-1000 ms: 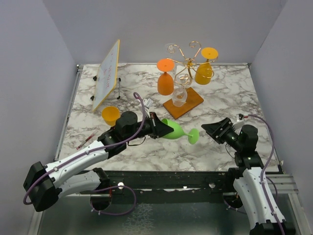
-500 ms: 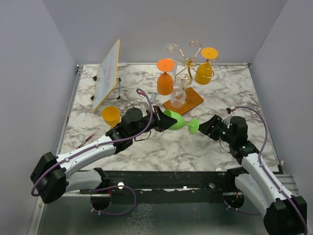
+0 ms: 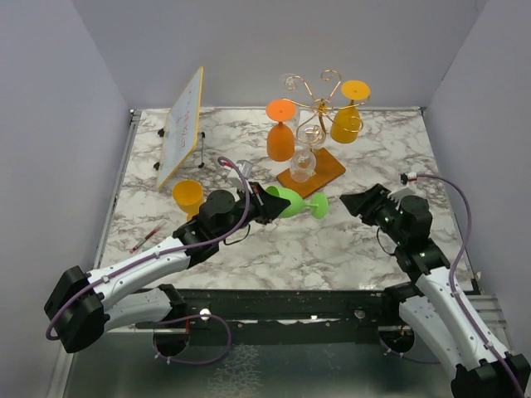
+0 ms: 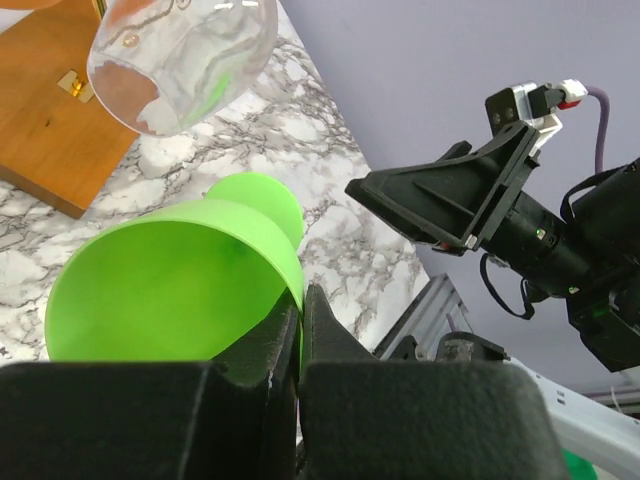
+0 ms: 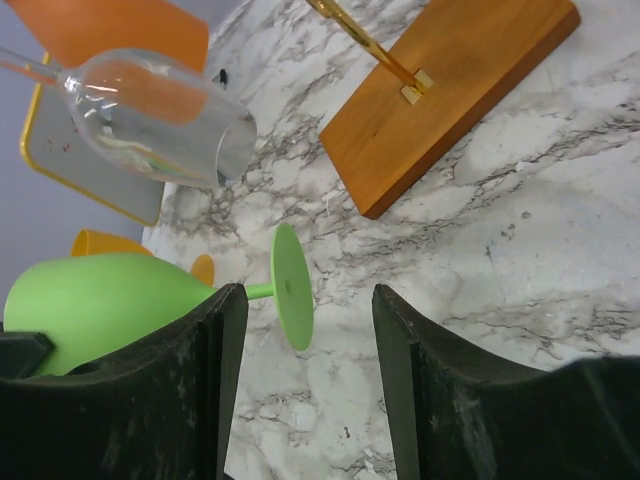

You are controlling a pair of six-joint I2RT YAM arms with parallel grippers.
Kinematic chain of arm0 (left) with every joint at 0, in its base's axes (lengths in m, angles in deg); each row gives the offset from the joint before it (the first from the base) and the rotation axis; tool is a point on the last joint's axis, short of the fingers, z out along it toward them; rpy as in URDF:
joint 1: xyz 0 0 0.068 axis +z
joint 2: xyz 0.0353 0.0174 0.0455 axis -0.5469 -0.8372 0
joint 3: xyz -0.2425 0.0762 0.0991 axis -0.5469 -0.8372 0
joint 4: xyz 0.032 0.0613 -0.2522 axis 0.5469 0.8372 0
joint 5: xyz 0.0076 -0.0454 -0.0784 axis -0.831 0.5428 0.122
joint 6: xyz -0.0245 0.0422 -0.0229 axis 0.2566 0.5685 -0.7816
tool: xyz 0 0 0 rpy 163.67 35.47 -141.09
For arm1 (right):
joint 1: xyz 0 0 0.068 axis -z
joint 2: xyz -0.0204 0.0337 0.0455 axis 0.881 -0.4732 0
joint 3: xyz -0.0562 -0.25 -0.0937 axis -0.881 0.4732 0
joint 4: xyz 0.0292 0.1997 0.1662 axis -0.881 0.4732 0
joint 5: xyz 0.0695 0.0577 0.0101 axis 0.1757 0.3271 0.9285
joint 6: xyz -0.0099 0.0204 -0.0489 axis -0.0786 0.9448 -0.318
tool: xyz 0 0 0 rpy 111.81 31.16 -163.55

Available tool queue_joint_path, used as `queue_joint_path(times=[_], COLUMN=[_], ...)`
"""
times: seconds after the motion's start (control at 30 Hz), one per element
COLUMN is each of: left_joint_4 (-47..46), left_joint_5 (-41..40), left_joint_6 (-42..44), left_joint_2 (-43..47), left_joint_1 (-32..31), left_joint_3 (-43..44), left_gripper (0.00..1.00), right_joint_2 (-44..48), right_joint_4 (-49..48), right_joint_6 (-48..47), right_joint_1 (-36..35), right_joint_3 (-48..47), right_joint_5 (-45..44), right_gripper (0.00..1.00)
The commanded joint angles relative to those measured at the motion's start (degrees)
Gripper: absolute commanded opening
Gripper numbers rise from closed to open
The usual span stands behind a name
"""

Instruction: Place the wine glass upside down on the wine glass rack

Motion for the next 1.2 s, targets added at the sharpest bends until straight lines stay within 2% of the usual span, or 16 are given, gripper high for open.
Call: queue_joint_path(times=[0.0, 0.17, 0.43, 0.73, 0.77, 0.83, 0.87, 0.9, 0.93, 1.1, 1.17], left_joint_4=[-1.2, -1.3, -1.2, -1.2, -1.2, -1.2, -0.9, 0.1, 1.6, 14.4, 17.2], left_joint_5=[-2.5, -2.1, 0.3, 2.7, 3.1, 3.6, 3.4, 2.9, 2.1, -6.4, -5.0], left_joint_6=[0.7, 0.6, 0.5, -0.6, -0.9, -1.1, -1.1, -0.9, -0.1, 5.8, 9.1], left_joint_2=[0.7, 0.4, 1.2, 3.2, 3.3, 3.4, 3.5, 3.9, 4.5, 9.5, 12.3], left_joint_1=[-0.3, -0.3, -0.3, -0.3, -0.3, -0.3, -0.3, -0.3, -0.3, -0.3, -0.3], left_joint_3=[-0.3, -0.1, -0.8, -1.5, -1.6, -1.7, -1.9, -2.1, -2.3, -2.3, -2.2], left_gripper=[0.00, 0.00, 0.00, 0.00, 0.00, 0.00, 0.00, 0.00, 0.04, 0.51, 0.69], right_joint_2=[-5.1, -9.4, -13.3, -17.9, -18.3, -18.6, -18.5, -18.1, -17.4, -12.3, -10.8], right_joint_4=[-3.6, -6.8, -10.0, -10.6, -10.6, -10.4, -10.0, -9.6, -9.1, -6.3, -6.3], right_joint_6=[-4.2, -6.1, -7.8, -9.9, -9.9, -10.0, -10.0, -10.3, -10.9, -16.7, -18.5], right_joint_1=[-0.8, -4.3, -8.9, -10.5, -10.8, -11.2, -11.2, -11.3, -11.3, -11.3, -11.4], right_joint_3=[-1.3, -2.0, -3.1, -4.8, -5.2, -5.7, -5.9, -6.0, -6.0, -5.5, -5.1], right_joint_5=[8.2, 9.1, 9.0, 5.4, 4.8, 4.0, 3.3, 2.6, 2.0, 0.1, 0.0], right_gripper=[0.59, 0.59, 0.48, 0.26, 0.22, 0.06, 0.01, 0.01, 0.01, 0.01, 0.01])
